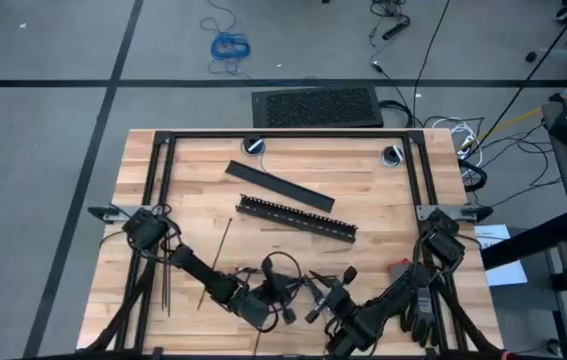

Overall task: Ziptie cables
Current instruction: Wrap the cable wires with the black zip tie

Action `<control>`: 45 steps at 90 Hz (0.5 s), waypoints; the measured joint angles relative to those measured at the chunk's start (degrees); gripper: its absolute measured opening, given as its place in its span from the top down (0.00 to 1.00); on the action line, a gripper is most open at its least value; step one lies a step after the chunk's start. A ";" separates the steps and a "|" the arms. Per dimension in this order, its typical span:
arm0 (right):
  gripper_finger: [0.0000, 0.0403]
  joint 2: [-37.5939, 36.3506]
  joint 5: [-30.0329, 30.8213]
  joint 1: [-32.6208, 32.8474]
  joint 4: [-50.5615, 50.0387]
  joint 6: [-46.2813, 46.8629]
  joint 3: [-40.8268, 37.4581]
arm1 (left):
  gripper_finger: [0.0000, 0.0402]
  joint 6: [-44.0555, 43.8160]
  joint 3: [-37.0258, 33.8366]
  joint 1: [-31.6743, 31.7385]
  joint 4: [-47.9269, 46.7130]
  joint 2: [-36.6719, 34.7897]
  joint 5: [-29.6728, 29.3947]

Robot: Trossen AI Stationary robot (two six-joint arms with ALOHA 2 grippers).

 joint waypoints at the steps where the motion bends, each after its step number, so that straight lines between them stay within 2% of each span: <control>1: 0.84 0.00 -0.23 -0.05 0.03 0.00 0.00 | 0.96 -0.01 0.00 0.00 0.00 0.00 0.00; 8: 0.87 0.00 -2.54 -0.38 0.08 0.09 0.00 | 0.96 0.00 0.00 0.02 -0.04 0.00 -0.04; 19: 0.98 0.00 -3.77 -0.72 0.20 -0.72 0.00 | 0.96 0.23 0.00 0.02 -0.09 0.00 -0.22; 45: 1.00 0.00 -4.34 -1.66 -0.18 -2.76 0.00 | 0.96 0.18 -0.02 0.16 -0.13 0.00 -0.26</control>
